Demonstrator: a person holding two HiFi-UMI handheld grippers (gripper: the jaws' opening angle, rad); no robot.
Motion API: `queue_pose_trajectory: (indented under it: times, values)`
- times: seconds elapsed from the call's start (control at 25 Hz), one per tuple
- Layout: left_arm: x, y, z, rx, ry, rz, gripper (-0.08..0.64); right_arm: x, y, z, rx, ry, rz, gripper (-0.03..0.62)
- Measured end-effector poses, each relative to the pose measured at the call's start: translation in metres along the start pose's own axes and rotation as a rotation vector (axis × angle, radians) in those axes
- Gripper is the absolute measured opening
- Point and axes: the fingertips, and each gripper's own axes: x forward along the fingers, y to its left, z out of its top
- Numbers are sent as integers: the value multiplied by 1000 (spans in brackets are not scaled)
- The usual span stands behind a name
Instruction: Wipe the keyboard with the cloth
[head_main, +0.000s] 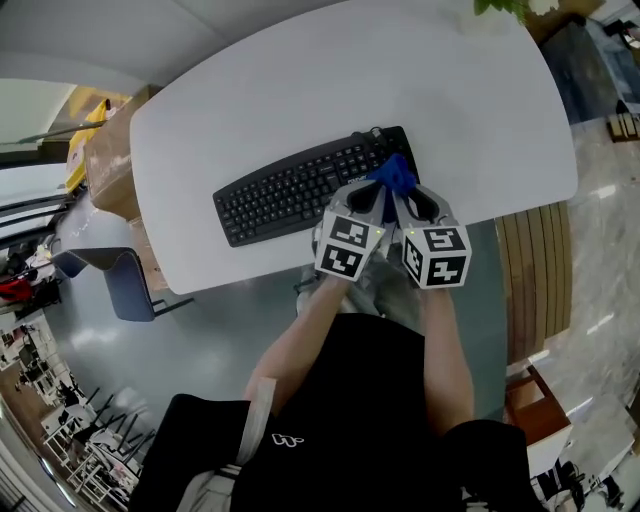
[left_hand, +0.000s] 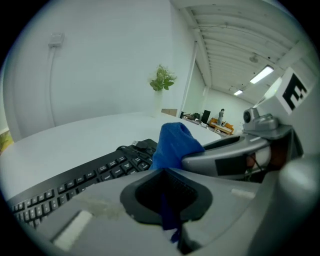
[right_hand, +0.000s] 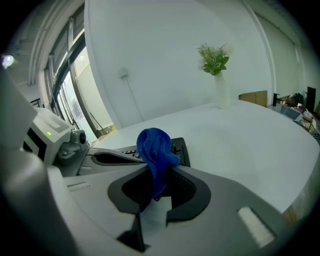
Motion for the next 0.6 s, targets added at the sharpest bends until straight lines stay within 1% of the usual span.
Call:
queue_pose_trajectory:
  times: [0.08,0.2,0.28,0.36,0.48,0.56,0.6]
  values:
    - [4,-7,10,18,-24,-19,-3,-6,-10,5,12,-22,-14,78]
    - [3,-14,33,39,-111,-33,-3,-15,-30,16,21,-55,-55,78]
    - [-3,-16,46,45,-159,-25,-3,-25,-41,27,25,-85,-71,78]
    - [-15,-11,60,45,-207,2,-3,-34,-40,48,16,-140,-48,77]
    - [-46,5,88,52,-290,60,-3,-45,-20,92,-26,-234,1,77]
    - [-76,16,106,87,-348,112,-3,-51,2,120,-60,-288,39,77]
    - [-91,25,117,105,-382,150,-3,-51,15,137,-88,-319,68,77]
